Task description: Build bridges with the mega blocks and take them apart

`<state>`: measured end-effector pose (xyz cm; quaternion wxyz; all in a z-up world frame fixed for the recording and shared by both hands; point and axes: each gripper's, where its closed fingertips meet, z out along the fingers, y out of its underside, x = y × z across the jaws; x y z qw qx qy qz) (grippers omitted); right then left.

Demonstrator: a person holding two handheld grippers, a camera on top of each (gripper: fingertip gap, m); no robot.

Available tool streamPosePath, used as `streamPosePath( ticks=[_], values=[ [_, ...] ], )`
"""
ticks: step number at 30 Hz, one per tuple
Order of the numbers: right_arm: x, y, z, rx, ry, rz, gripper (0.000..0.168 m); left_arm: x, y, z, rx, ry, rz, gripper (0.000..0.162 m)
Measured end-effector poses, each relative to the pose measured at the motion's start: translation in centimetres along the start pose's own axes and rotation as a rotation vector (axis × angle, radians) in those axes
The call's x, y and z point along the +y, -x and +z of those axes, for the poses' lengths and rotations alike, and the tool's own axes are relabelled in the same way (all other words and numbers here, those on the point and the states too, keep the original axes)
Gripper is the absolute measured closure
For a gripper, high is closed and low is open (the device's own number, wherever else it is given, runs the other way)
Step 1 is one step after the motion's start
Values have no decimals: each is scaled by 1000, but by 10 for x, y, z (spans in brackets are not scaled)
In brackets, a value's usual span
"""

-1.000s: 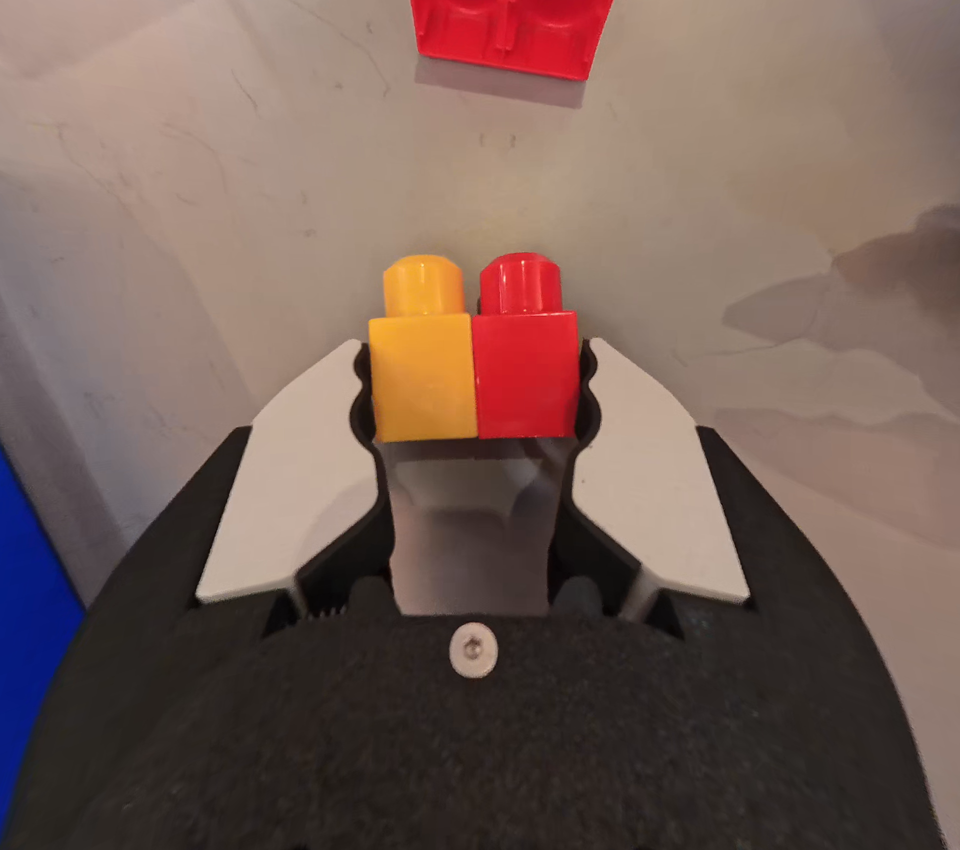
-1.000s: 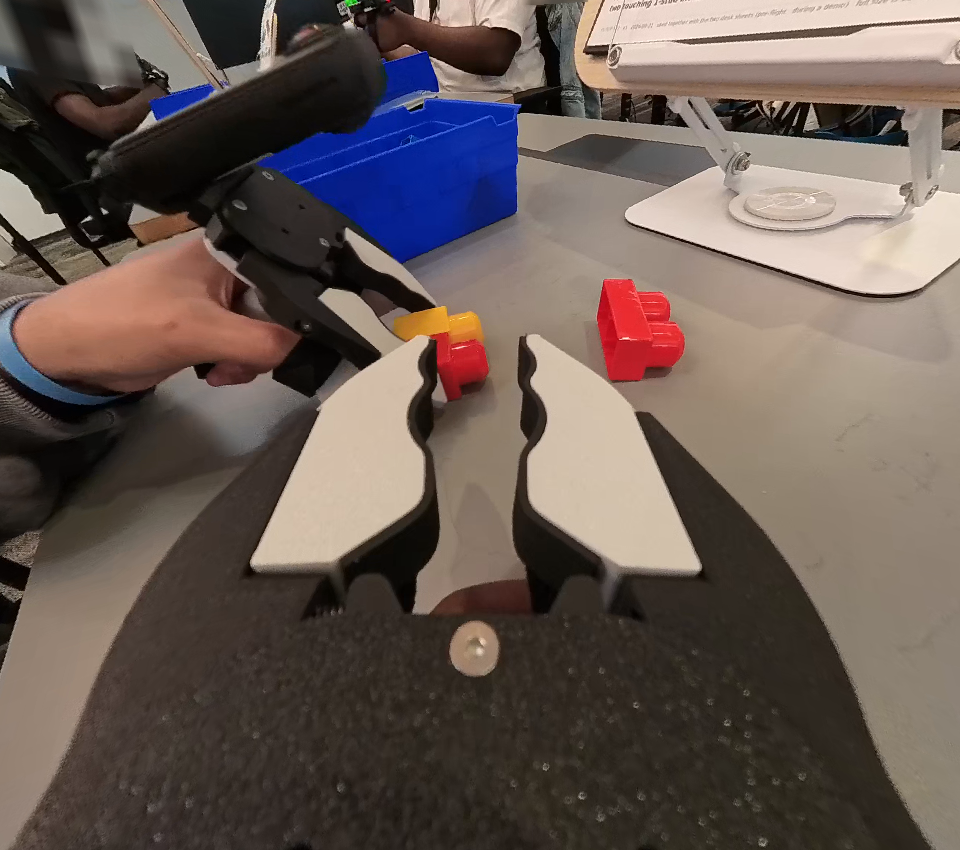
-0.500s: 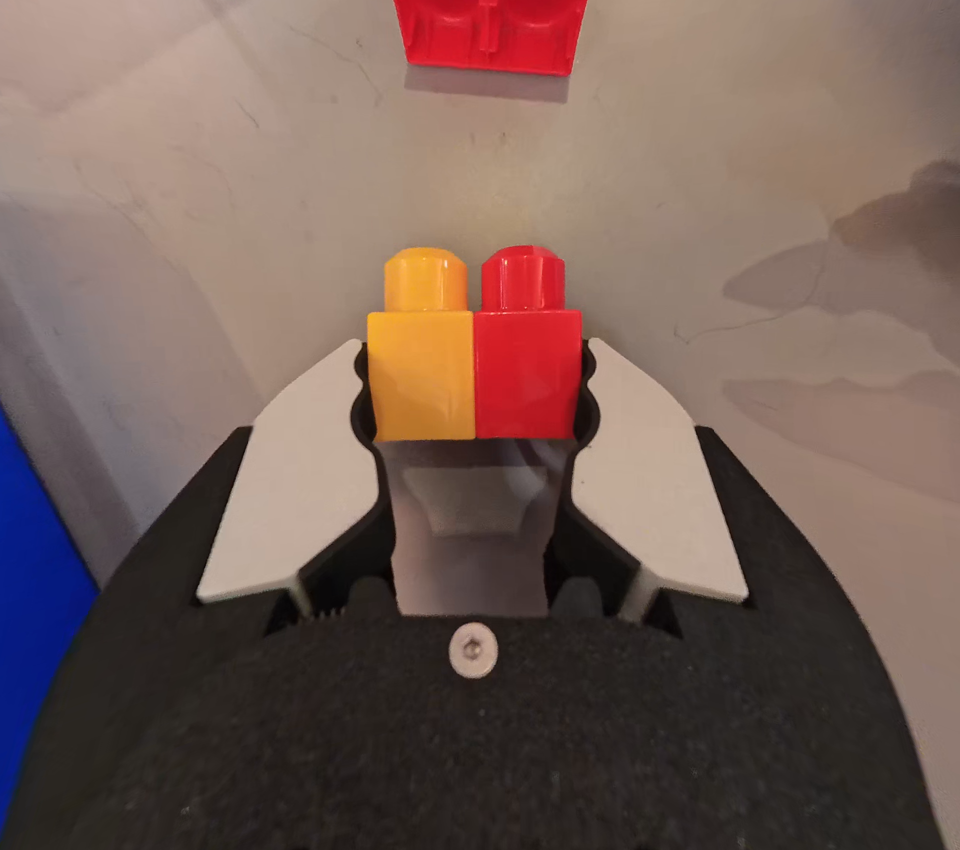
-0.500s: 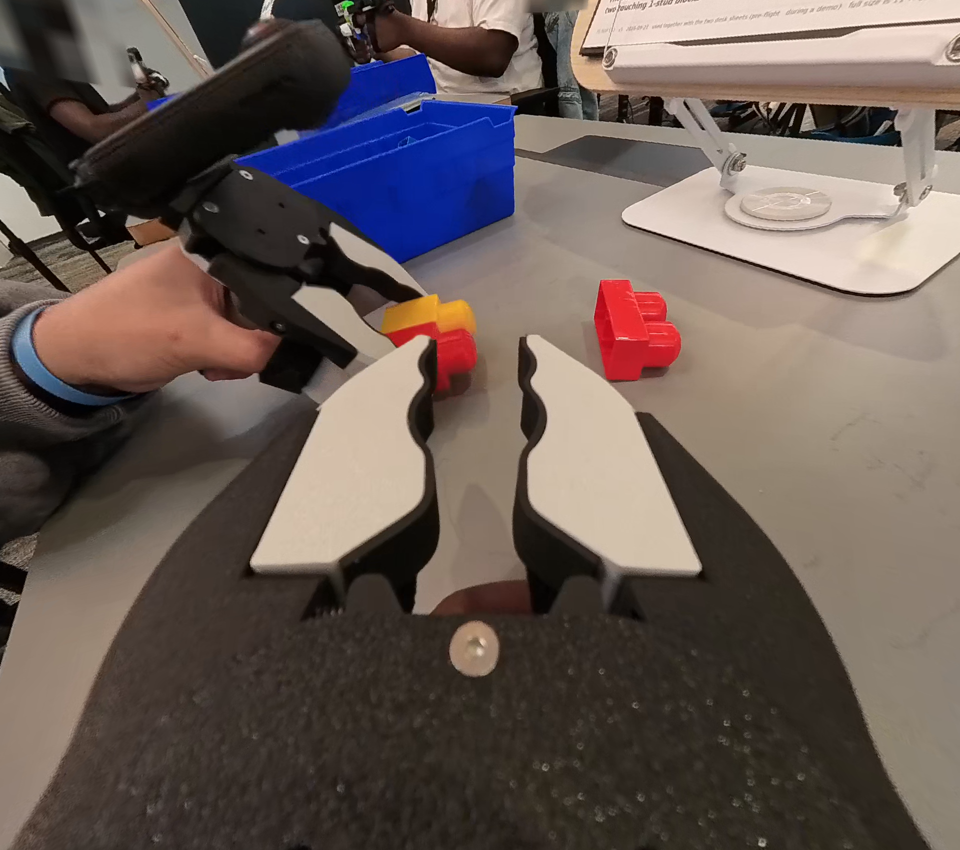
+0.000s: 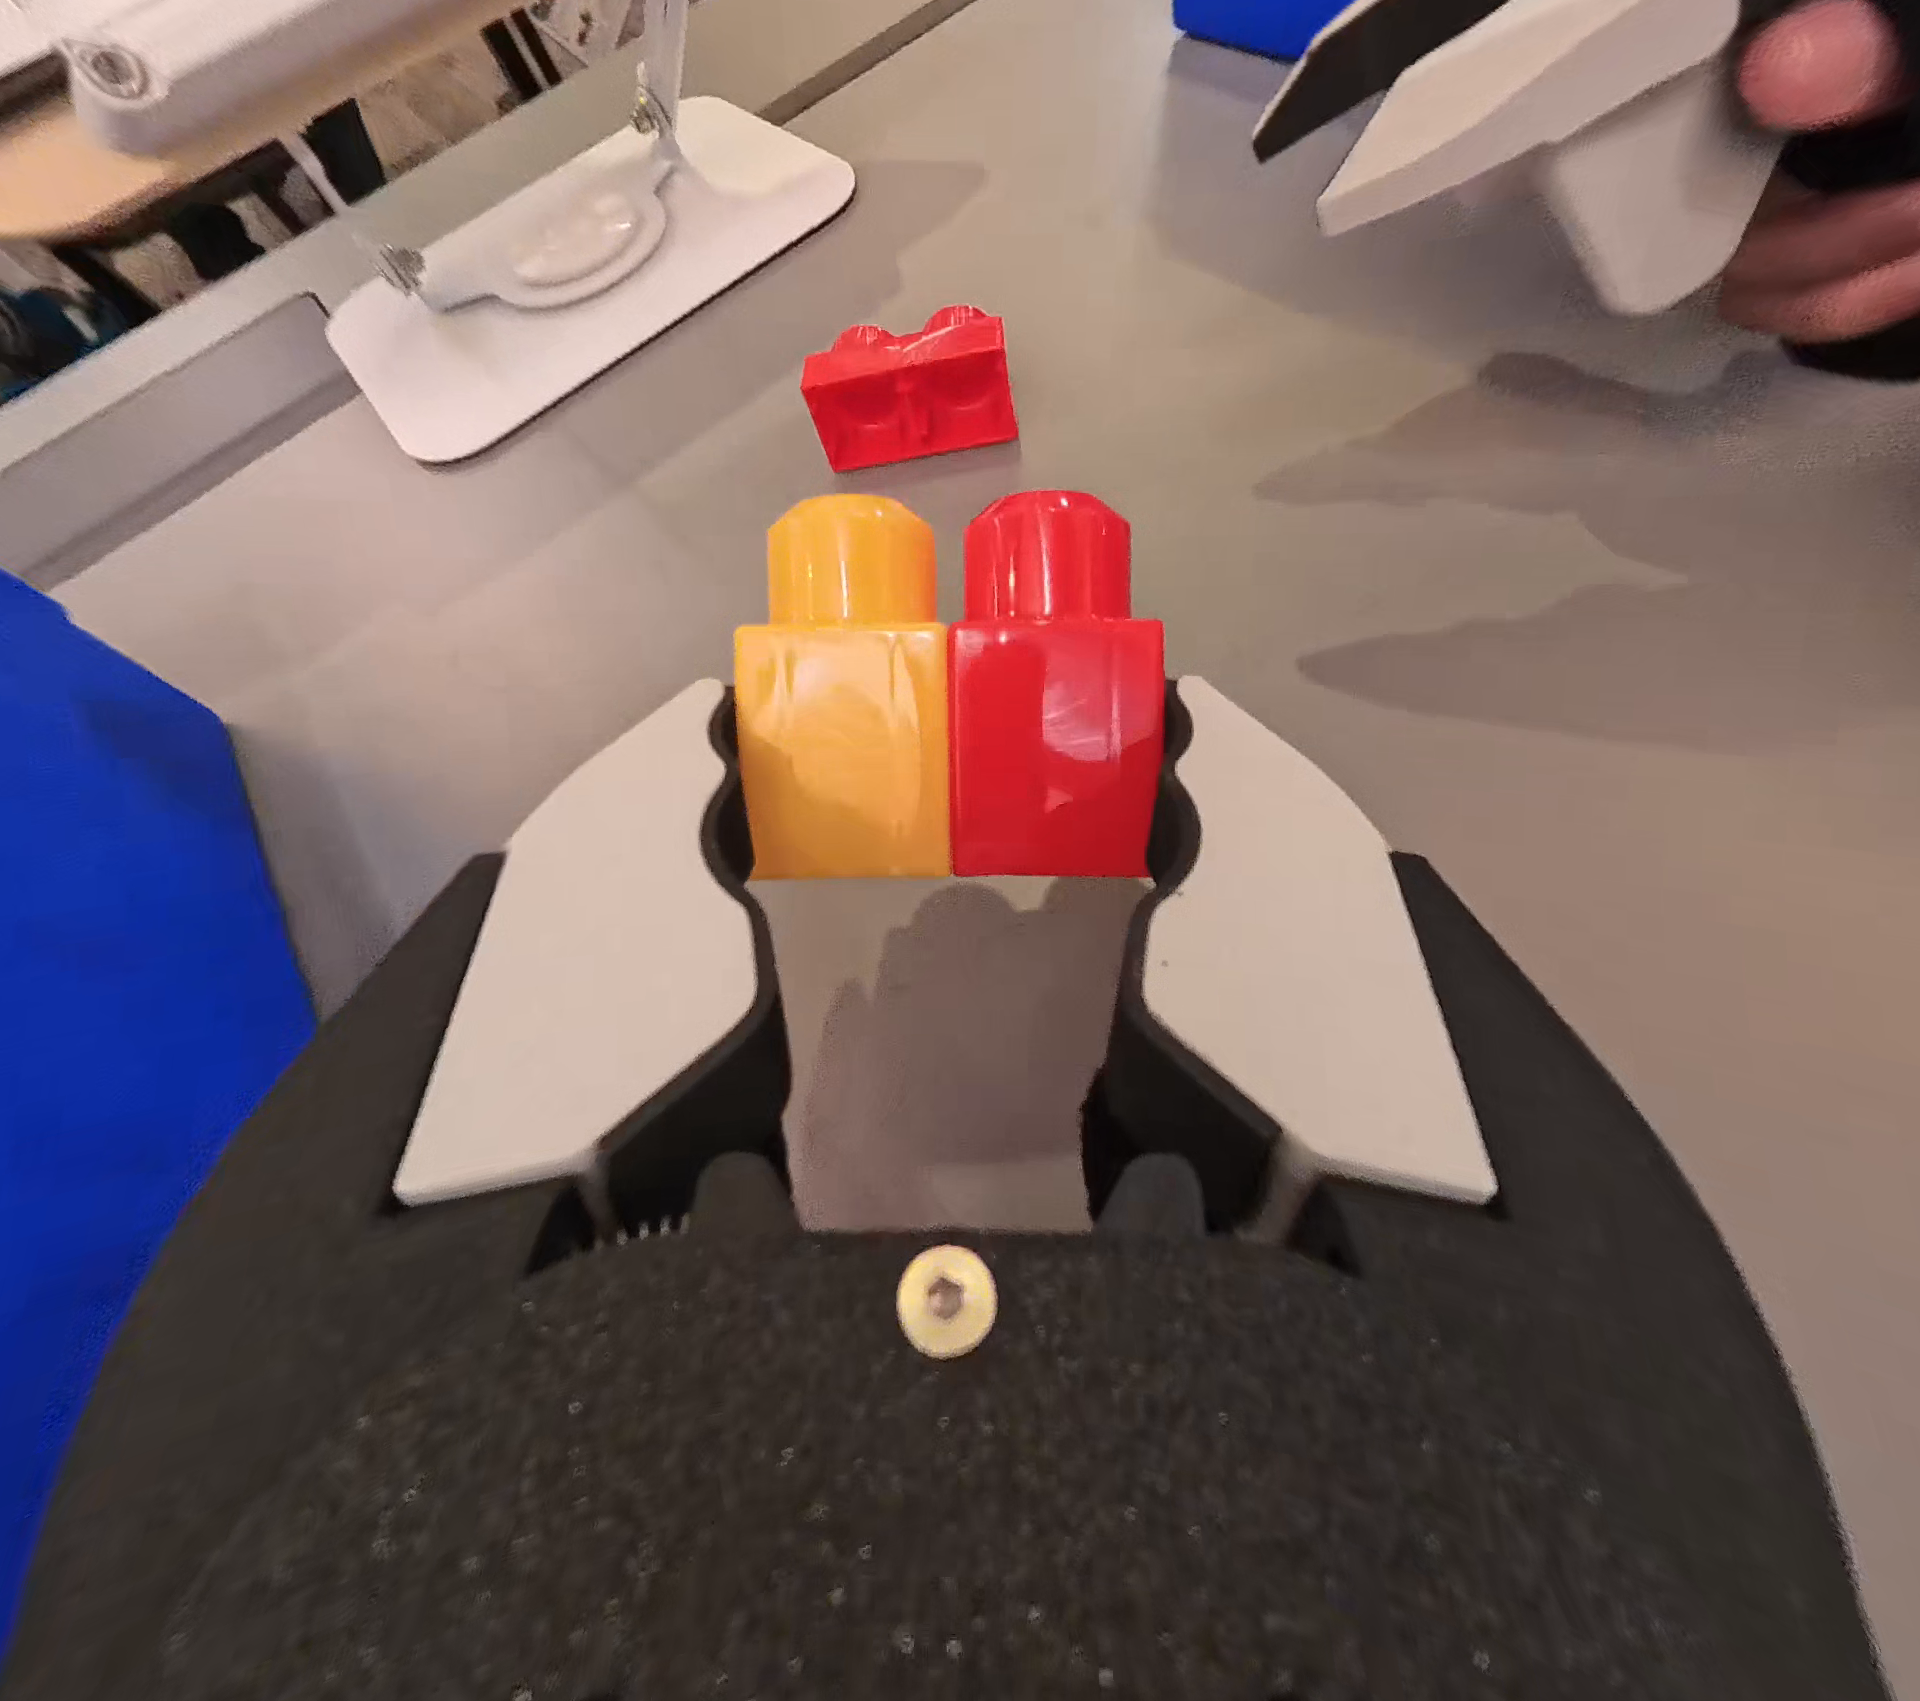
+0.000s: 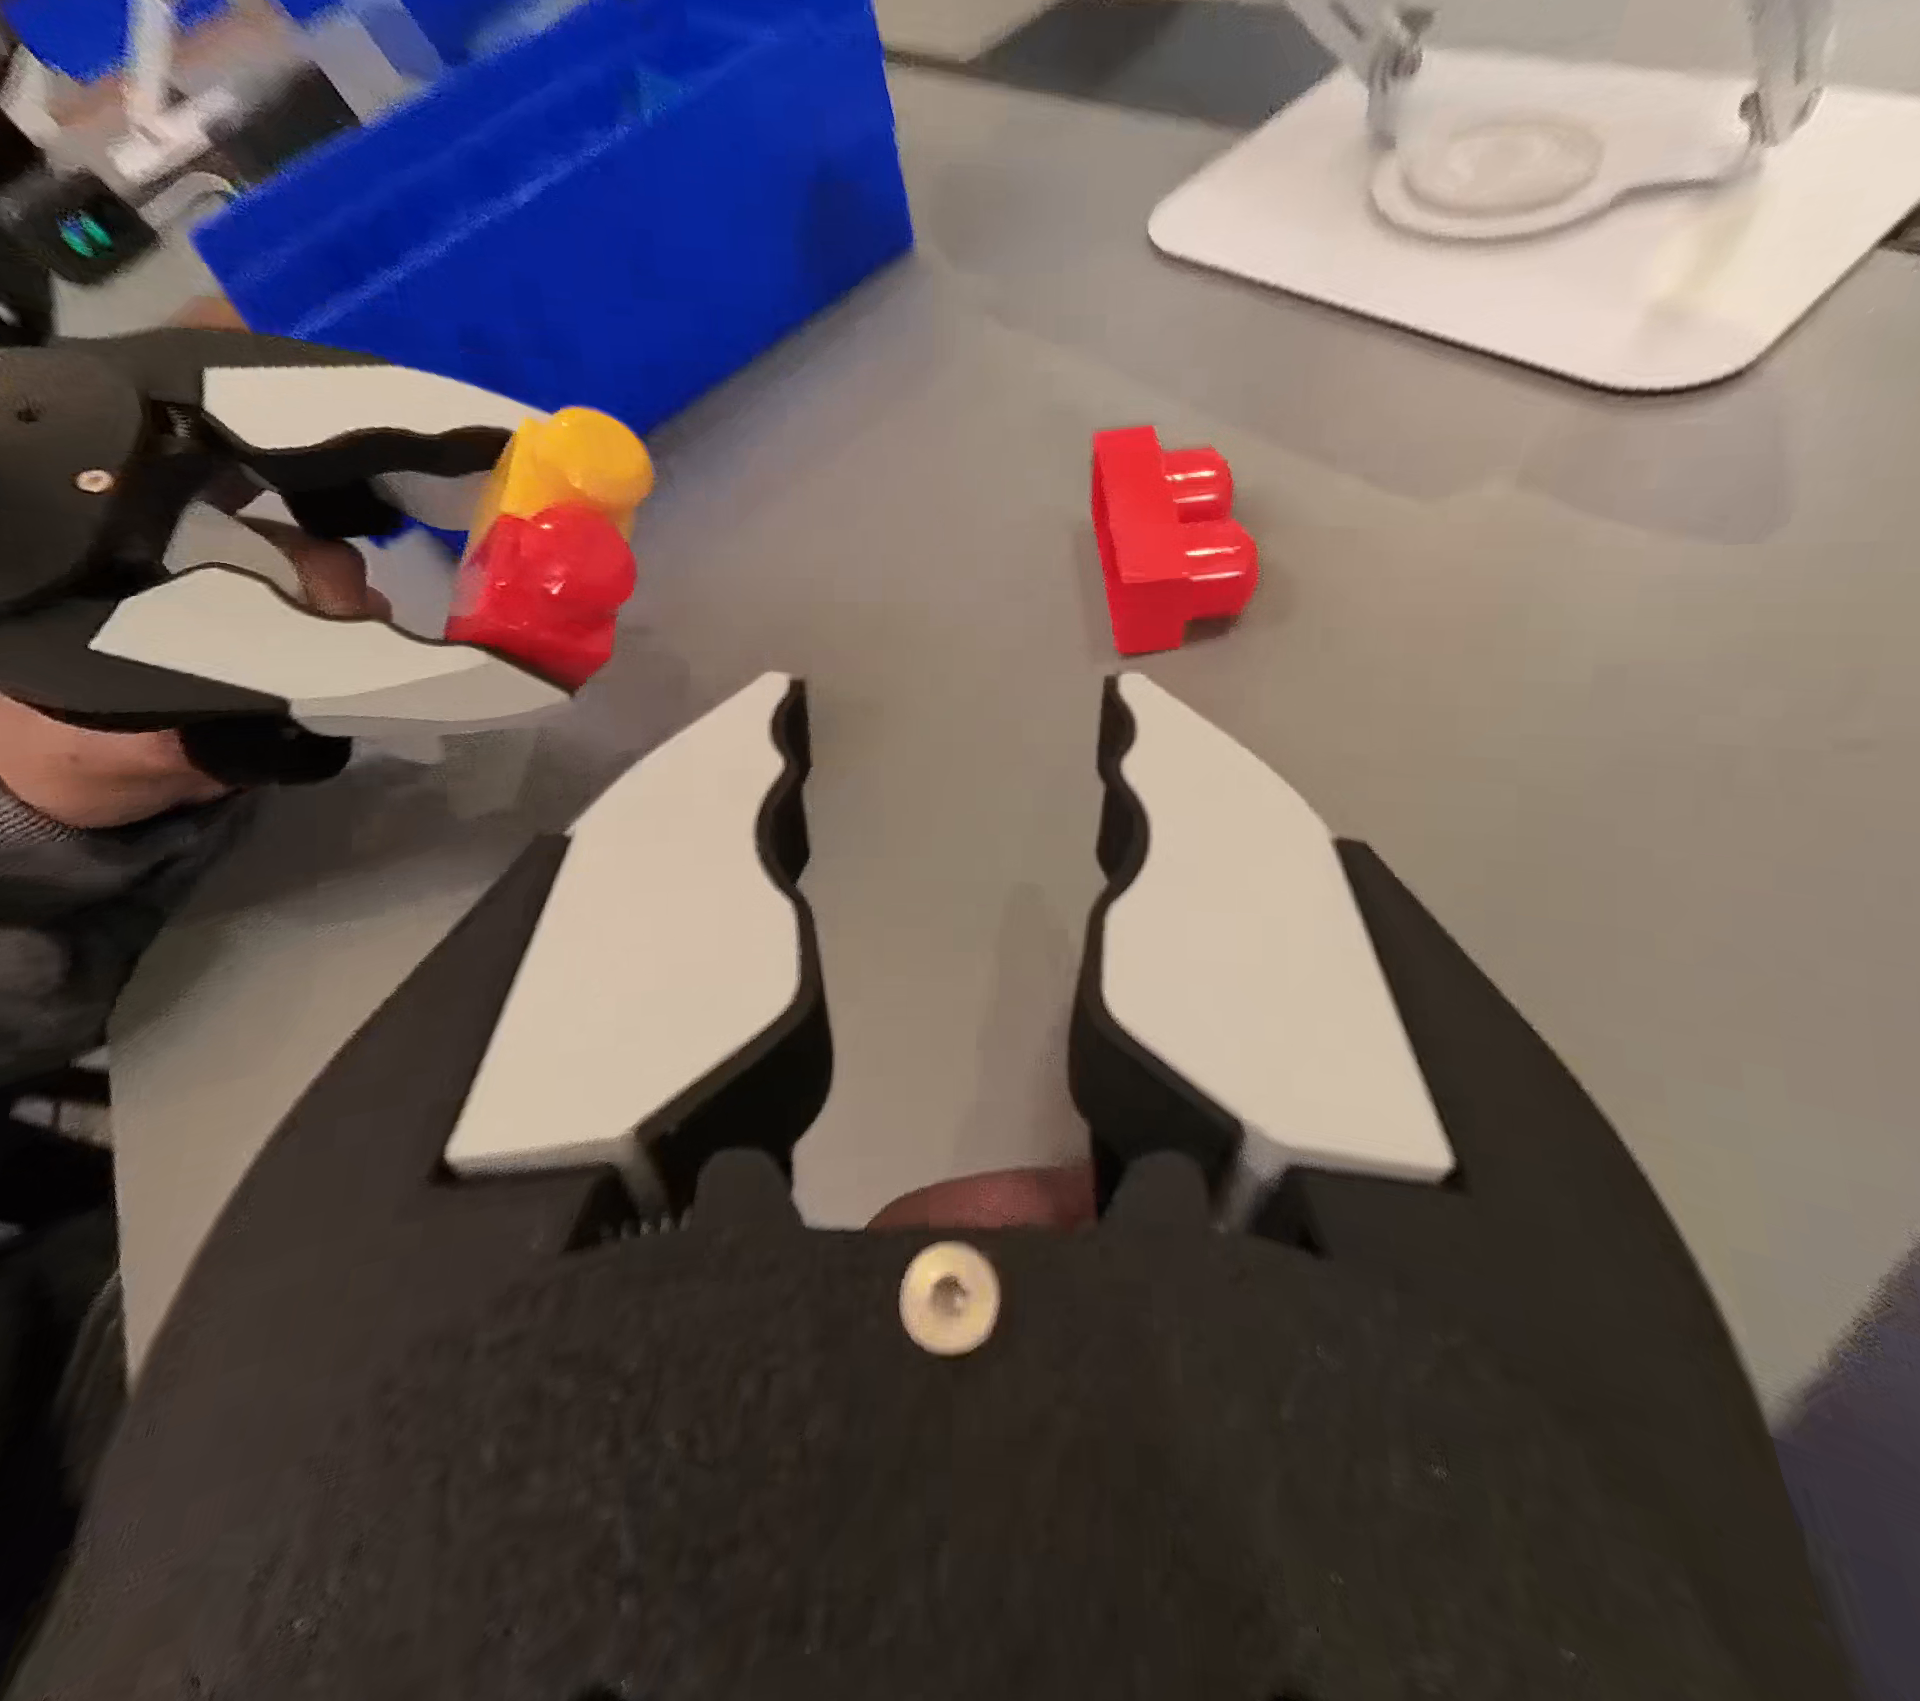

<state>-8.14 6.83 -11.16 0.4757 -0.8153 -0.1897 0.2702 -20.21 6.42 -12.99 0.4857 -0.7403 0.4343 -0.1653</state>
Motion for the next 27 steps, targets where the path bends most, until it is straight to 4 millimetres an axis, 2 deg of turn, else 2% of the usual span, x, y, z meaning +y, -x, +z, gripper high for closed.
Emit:
streamPosePath(
  ticks=[3, 6, 8, 10, 12, 14, 19, 23, 27],
  values=[
    [-21, -12, -9, 56, 108, -118, 108, 8, 0, 3, 44, 4, -58, 88],
    [-53, -19, -22, 97, 235, -430, 105, 9, 5, 1, 50, -5, -85, 88],
    [-71, -23, -22, 74, 348, -617, 98, 10, 5, 0, 75, -13, -121, 87],
    [-76, -28, -12, -2, 462, -775, 97, 11, 5, 1, 83, -10, -135, 87],
    [-69, -49, 2, -31, 587, -950, 97, 10, 5, 1, 87, -13, -132, 87],
    [-56, -64, 19, -122, 663, -1045, 98, 10, 5, 1, 84, -12, -124, 87],
    [-29, -68, 66, -326, 671, -1260, 99, 14, -2, 5, 99, 8, -105, 87],
    [-4, -66, 87, -458, 775, -1415, 99, 20, -4, 8, 100, 32, -101, 87],
    [5, -73, 109, -520, 793, -1492, 100, 24, -5, 10, 124, 43, -128, 87]
  ],
)
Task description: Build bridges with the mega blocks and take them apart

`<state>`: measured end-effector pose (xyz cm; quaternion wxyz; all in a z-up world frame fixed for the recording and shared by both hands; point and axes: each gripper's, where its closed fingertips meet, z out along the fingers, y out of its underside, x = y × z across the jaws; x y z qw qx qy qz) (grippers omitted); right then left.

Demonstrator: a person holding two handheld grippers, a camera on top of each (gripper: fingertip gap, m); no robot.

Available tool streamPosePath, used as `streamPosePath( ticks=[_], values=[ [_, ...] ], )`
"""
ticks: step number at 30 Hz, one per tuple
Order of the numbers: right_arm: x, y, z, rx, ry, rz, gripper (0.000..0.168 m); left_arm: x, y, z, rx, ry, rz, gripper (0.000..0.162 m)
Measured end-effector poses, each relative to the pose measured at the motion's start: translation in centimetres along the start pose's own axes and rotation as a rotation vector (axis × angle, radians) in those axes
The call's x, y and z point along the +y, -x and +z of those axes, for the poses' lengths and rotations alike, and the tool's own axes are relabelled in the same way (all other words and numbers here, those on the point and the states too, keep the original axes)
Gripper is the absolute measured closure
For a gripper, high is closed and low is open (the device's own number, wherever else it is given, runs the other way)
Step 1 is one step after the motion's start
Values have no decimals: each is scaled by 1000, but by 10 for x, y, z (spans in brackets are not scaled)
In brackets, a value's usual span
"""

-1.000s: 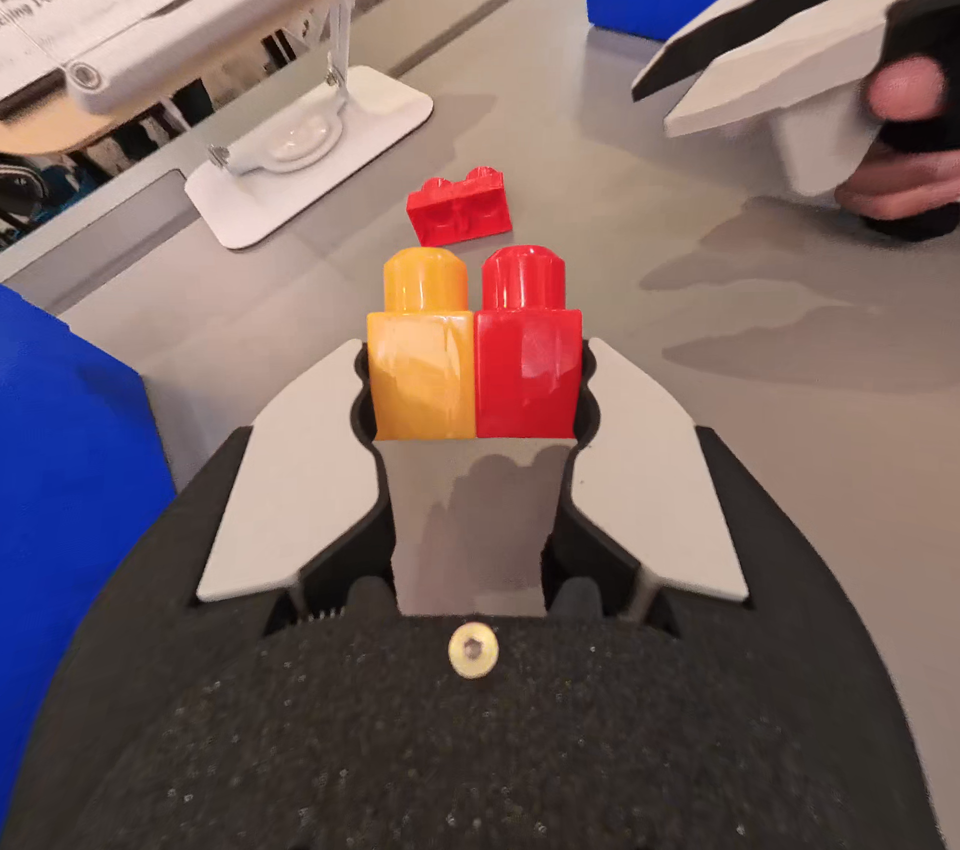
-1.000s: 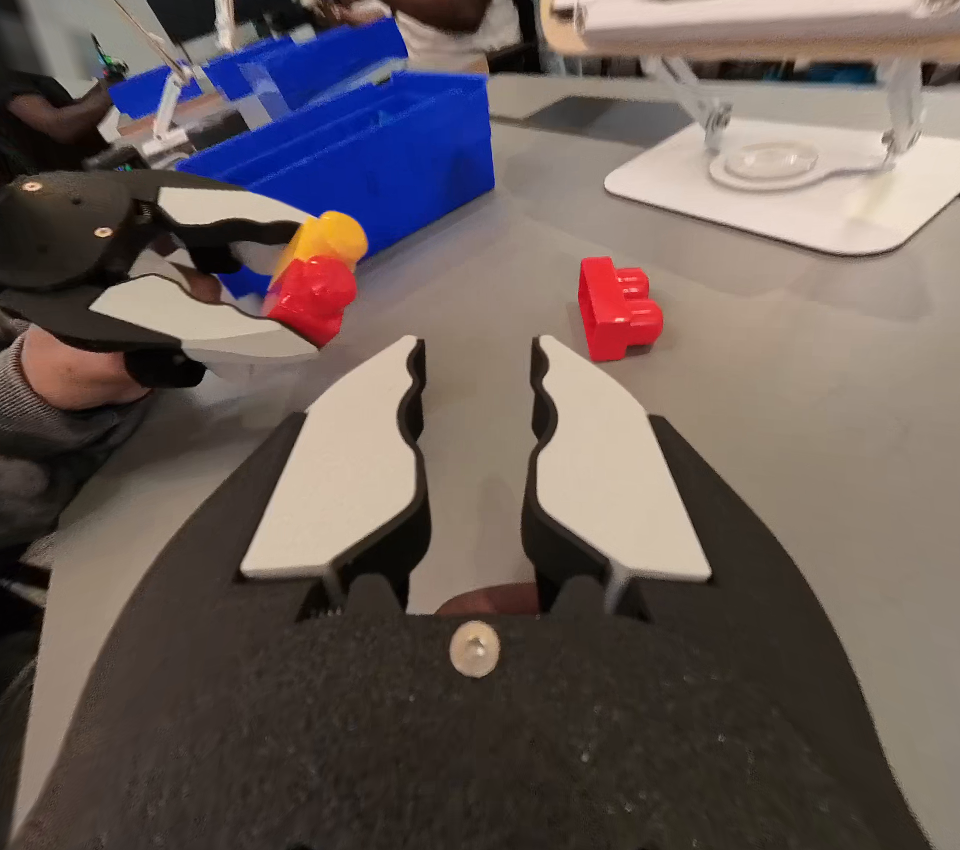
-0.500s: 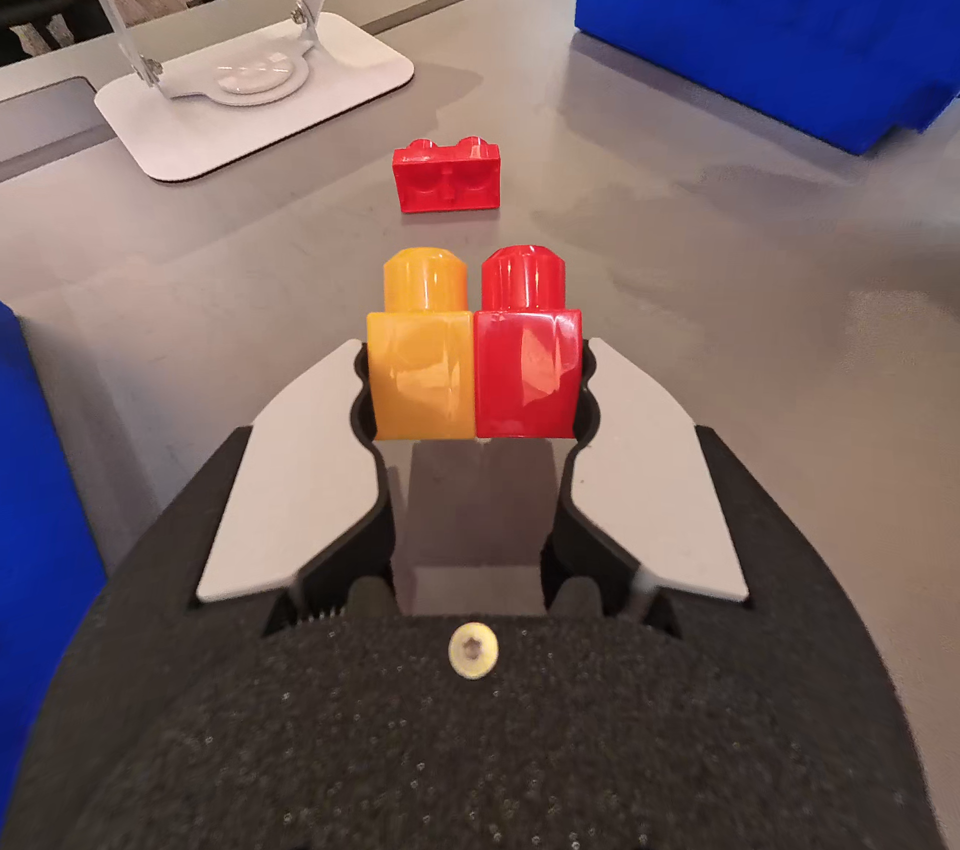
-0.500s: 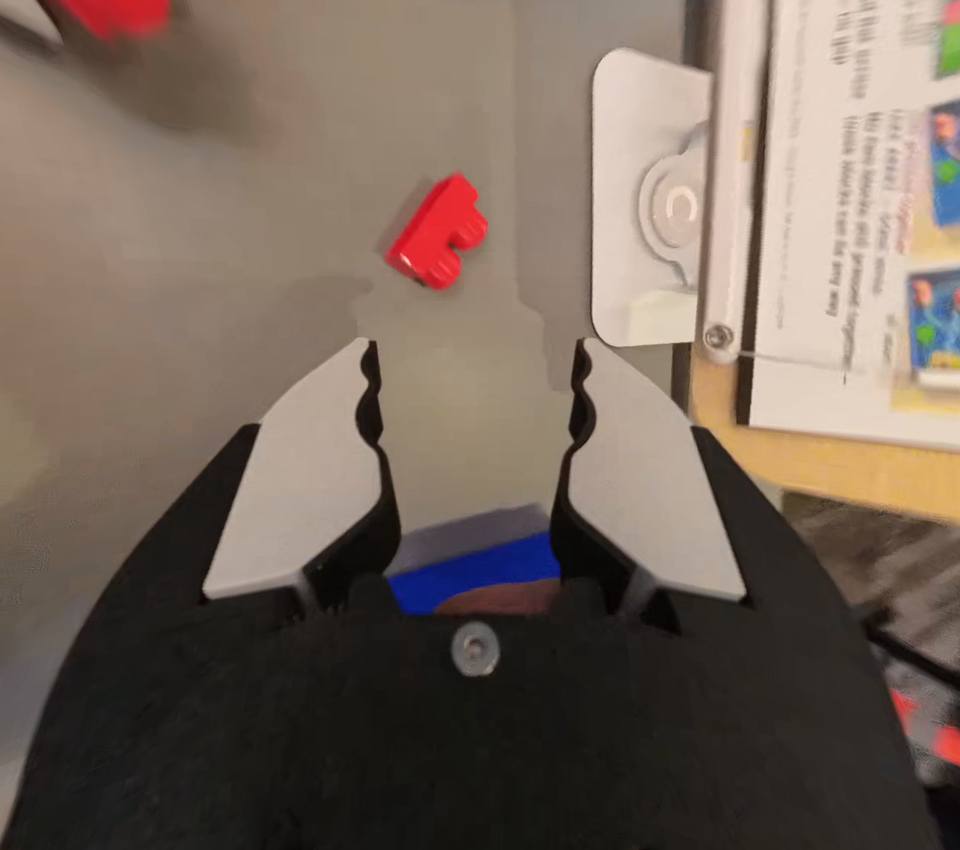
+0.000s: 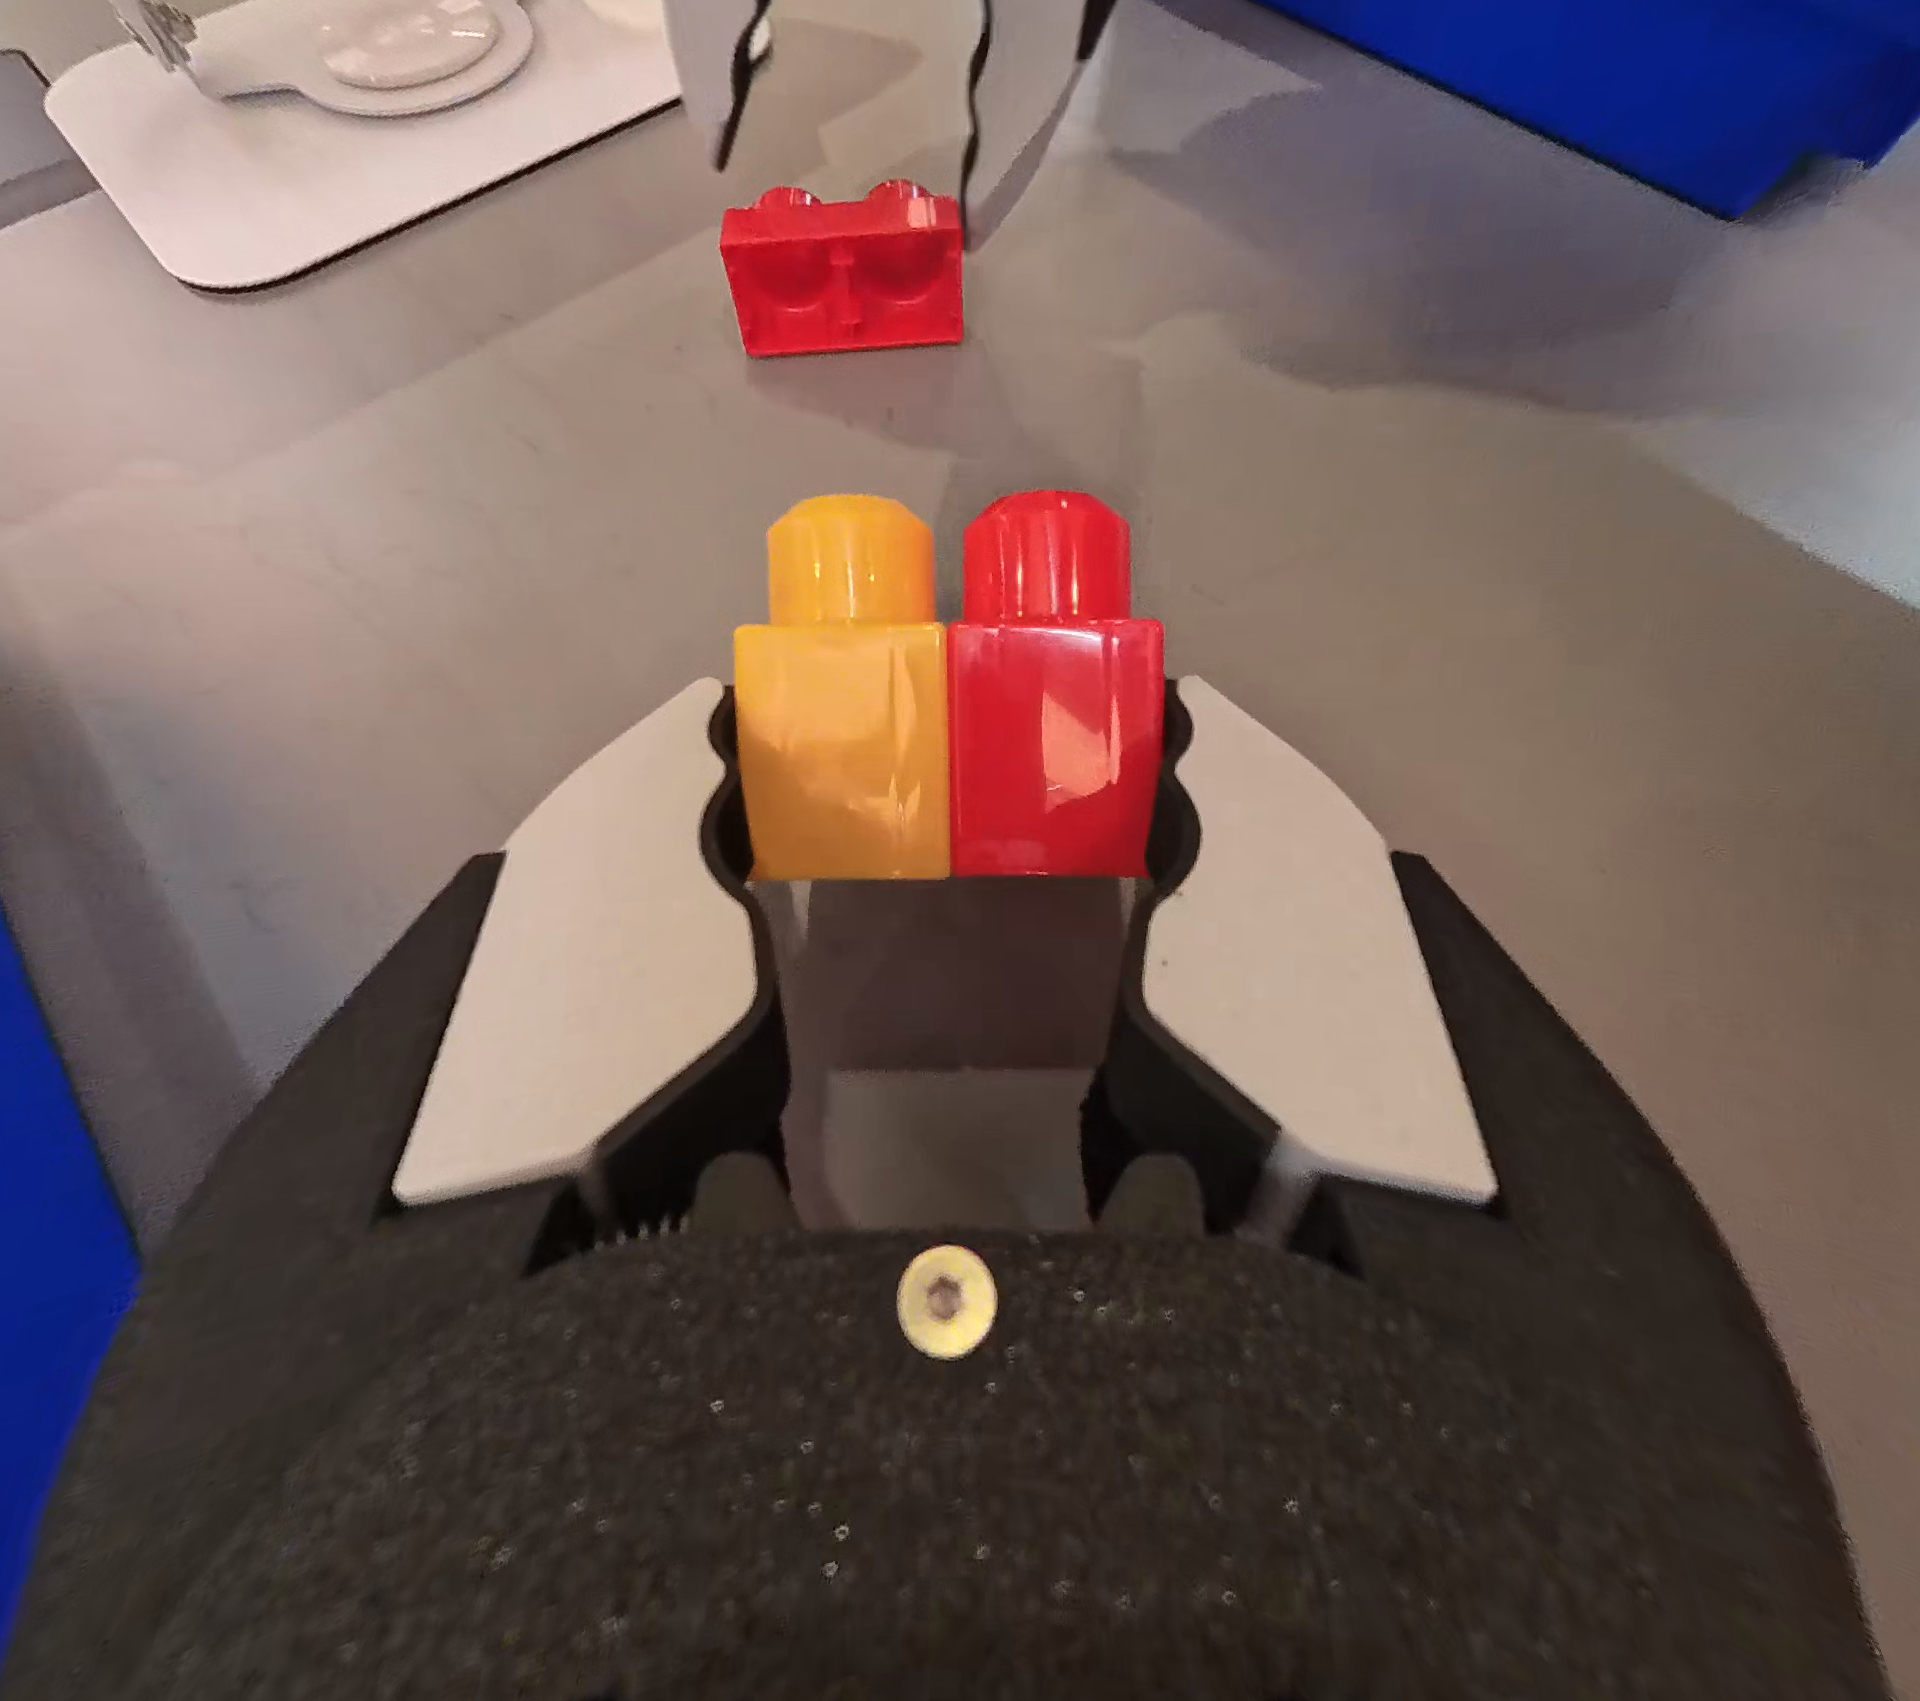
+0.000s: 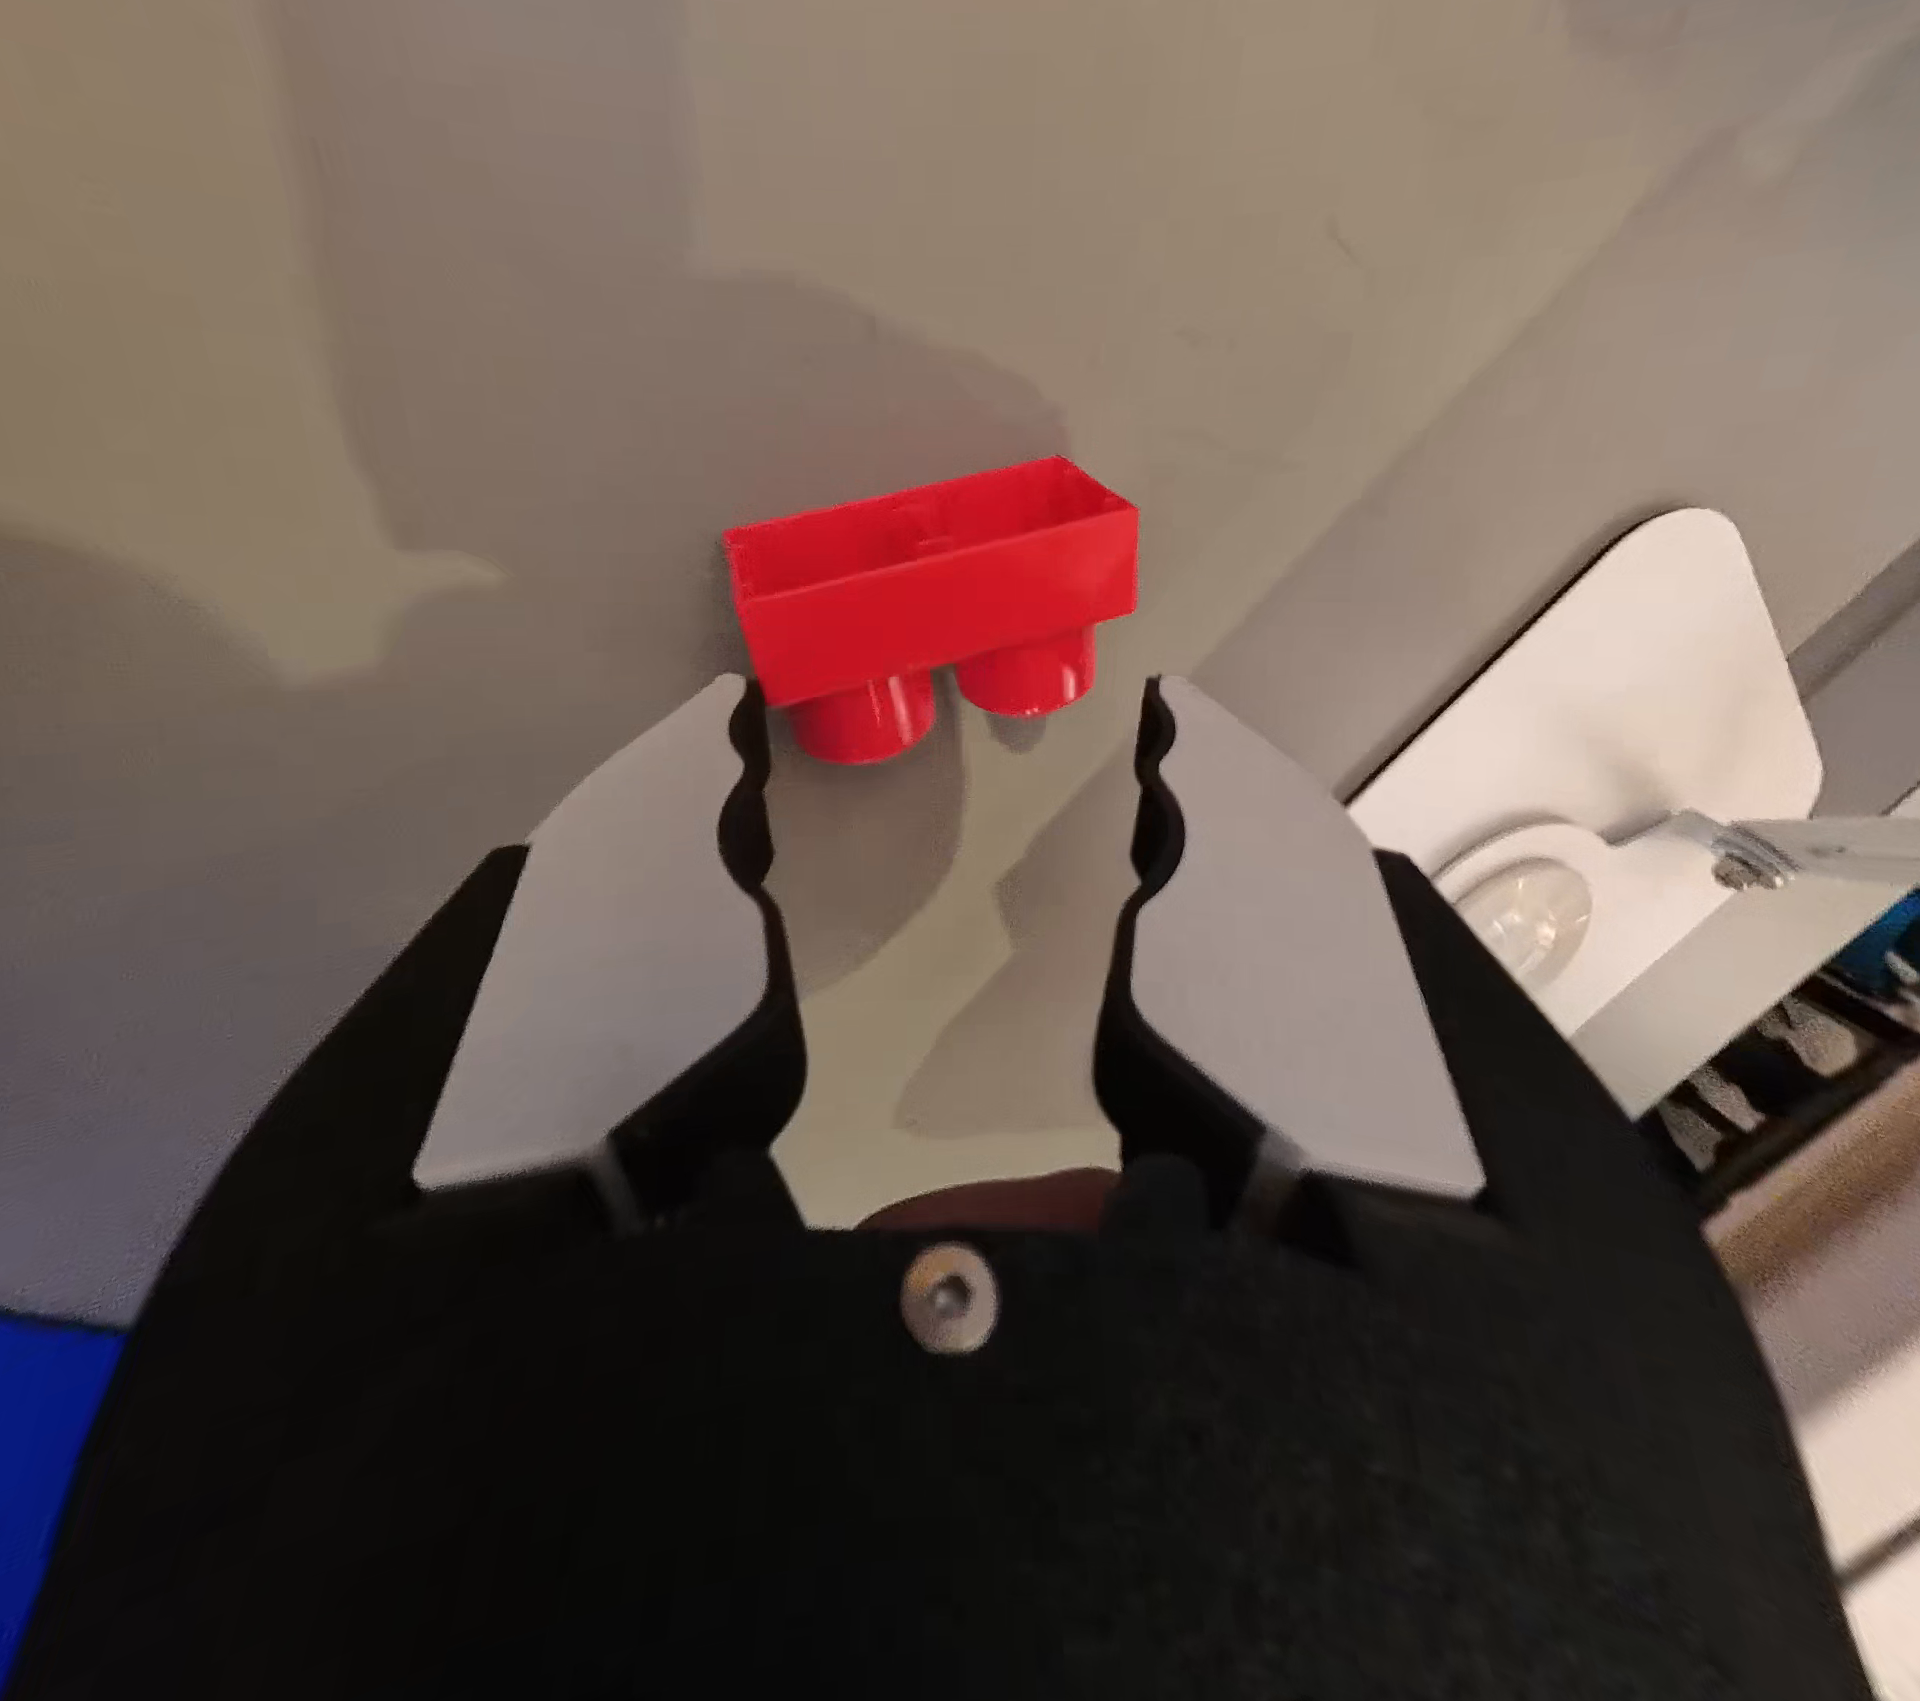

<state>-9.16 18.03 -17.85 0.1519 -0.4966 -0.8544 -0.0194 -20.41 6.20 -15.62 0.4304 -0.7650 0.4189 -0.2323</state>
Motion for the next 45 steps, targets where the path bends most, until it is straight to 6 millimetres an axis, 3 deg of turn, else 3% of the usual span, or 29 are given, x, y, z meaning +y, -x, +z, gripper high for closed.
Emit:
streamPosePath(
  ticks=[3, 7, 12, 17, 23, 28, 33, 45],
  values=[
    [0, 0, 11, -34, -25, -22, 104, 0, 0, 1, 8, 1, -2, 87],
    [-2, 3, 3, -40, -26, 16, 106, 0, -1, 3, 14, 7, 16, 87],
    [-9, 5, -39, 113, -2, 77, 106, -13, 4, 14, 23, -3, 63, 87],
    [-12, 18, -87, 300, 92, 114, 106, -51, 13, 25, 24, -42, 193, 87],
    [-10, 32, -112, 455, 169, 168, 106, -82, 13, 52, 120, -85, 294, 87],
    [-13, 39, -106, 444, 170, 216, 106, -76, 4, 69, 169, -74, 405, 87],
    [-20, 37, -96, 375, 180, 217, 106, -81, -11, 66, 226, -102, 388, 87],
    [-38, 36, -89, 309, 81, 258, 109, -81, -6, 63, 255, -110, 324, 88]
  ],
)
